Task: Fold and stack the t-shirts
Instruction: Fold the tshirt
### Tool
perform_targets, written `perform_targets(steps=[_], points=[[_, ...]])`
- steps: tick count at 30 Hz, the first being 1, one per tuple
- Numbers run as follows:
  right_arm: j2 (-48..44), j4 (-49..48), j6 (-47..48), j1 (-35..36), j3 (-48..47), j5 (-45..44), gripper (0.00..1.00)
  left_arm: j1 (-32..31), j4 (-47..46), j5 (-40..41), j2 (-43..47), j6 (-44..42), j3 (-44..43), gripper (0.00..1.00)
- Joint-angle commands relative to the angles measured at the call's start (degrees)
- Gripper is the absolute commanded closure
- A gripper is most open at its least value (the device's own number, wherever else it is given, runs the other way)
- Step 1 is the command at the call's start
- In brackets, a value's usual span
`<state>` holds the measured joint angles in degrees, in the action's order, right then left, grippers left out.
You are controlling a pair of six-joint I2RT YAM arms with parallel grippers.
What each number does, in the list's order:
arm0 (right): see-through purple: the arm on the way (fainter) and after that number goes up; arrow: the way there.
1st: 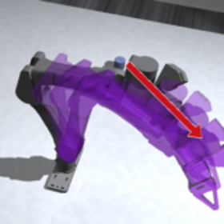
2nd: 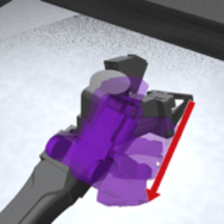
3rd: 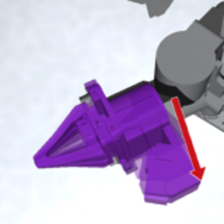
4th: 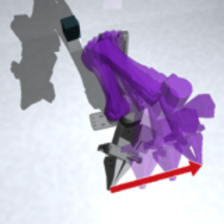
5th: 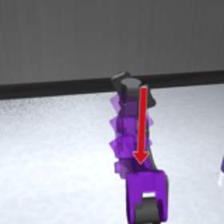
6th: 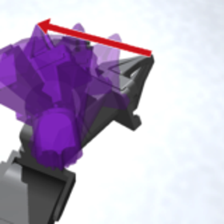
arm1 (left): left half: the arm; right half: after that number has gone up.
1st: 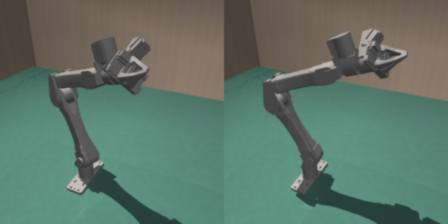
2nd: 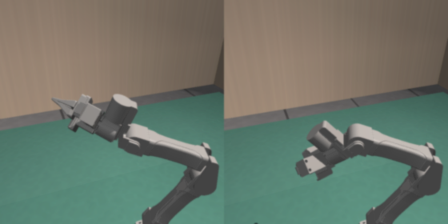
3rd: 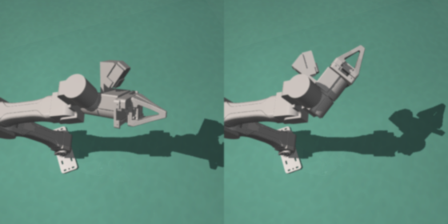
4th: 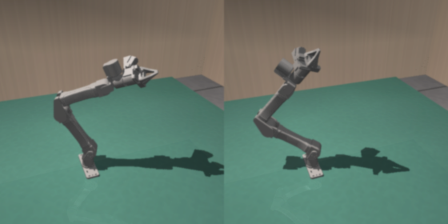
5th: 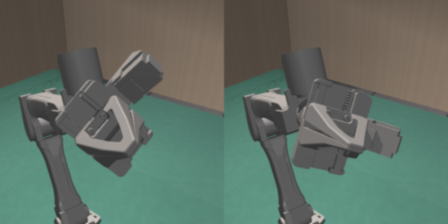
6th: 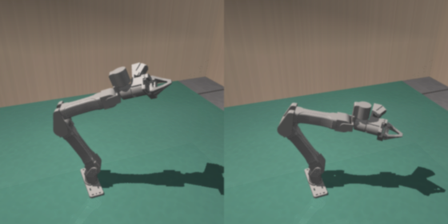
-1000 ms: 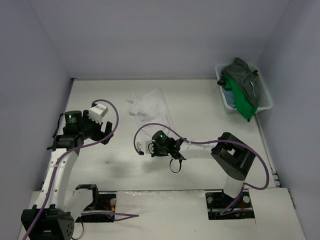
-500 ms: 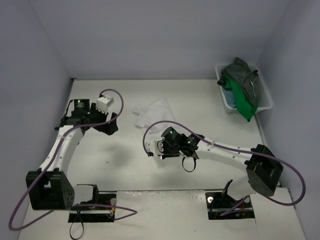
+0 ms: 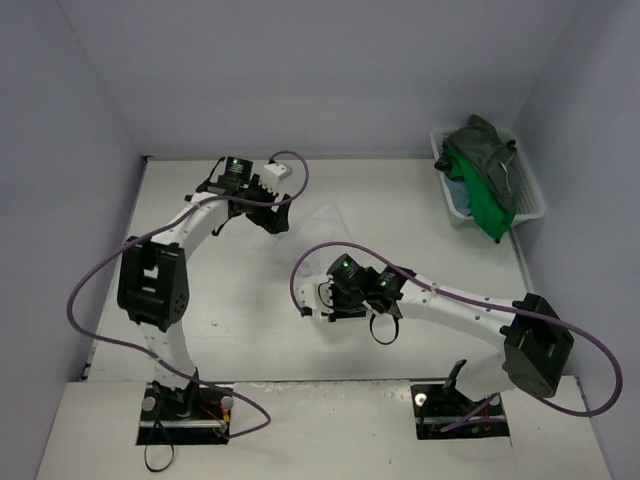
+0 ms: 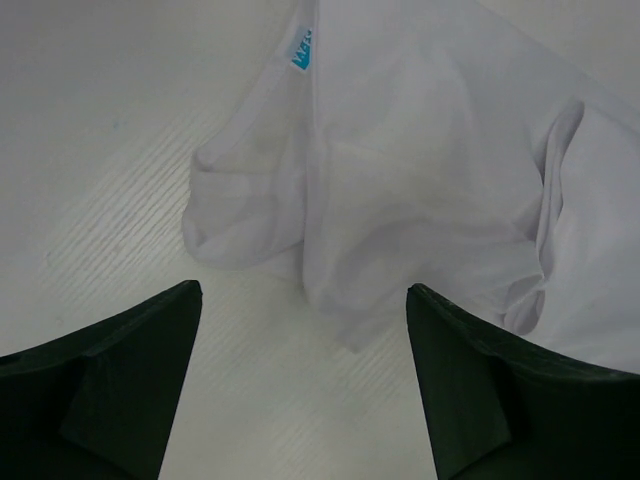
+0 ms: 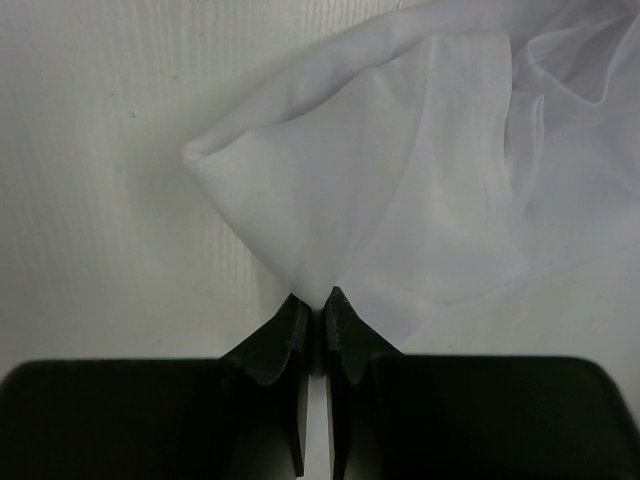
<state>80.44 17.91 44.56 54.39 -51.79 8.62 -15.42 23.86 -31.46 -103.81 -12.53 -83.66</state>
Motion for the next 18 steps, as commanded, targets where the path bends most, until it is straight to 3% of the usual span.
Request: perform_targets(steps=[1,5,9,14,18], points=[[-2.66,1.33,-0.61,-0.25,-1.64,0.26,1.00,-0.14,-3.99,-1.49,-4.00,3.21,-5.54,0.27],[-2.84,1.34,-0.52,-0.86,-2.96,0.08,1.00,-0.22,-0.49,-2.99,-10.53,5.41,-13.79,0.43],[-2.05,1.25,-0.61,-1.65,-5.16,0.52,1.00,-0.57,-0.83,-4.75,-13.08,5.94,-14.08,0.58],[-0.47,1.16,-0.17,-2.80,-8.23,0.96,1.00,-2.07,0.40,-5.27,-14.84,5.07,-13.99,0.85],[1.11,0.81,0.18,-3.76,-9.73,1.40,1.00,-3.21,0.67,-5.28,-15.11,4.45,-13.11,0.92]])
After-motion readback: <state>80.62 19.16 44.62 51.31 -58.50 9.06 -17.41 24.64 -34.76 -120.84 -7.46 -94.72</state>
